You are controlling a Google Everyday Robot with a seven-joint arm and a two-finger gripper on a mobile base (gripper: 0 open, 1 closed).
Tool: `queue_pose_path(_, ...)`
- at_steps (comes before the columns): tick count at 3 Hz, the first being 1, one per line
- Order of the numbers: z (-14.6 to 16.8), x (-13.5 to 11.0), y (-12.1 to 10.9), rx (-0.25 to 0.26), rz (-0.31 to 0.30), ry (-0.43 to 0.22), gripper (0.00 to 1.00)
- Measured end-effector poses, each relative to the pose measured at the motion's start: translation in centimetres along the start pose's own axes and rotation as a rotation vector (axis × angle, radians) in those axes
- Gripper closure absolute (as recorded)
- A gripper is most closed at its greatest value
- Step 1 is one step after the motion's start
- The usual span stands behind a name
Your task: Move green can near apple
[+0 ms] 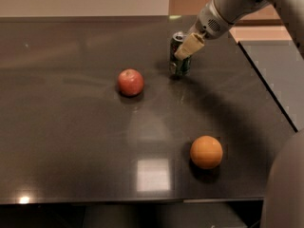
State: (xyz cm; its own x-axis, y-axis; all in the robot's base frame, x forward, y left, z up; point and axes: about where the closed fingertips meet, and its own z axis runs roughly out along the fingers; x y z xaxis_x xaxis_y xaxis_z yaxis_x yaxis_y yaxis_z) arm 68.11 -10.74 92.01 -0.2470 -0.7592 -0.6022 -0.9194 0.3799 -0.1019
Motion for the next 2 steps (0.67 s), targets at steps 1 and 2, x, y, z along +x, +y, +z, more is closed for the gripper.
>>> queue_pose_path(1,0.1,-1.0,3.0,-0.035,-0.06,-0.007,1.0)
queue_pose_path(2,0.8,-1.7,5.8,-0.083,-0.11,-0.015,1.0)
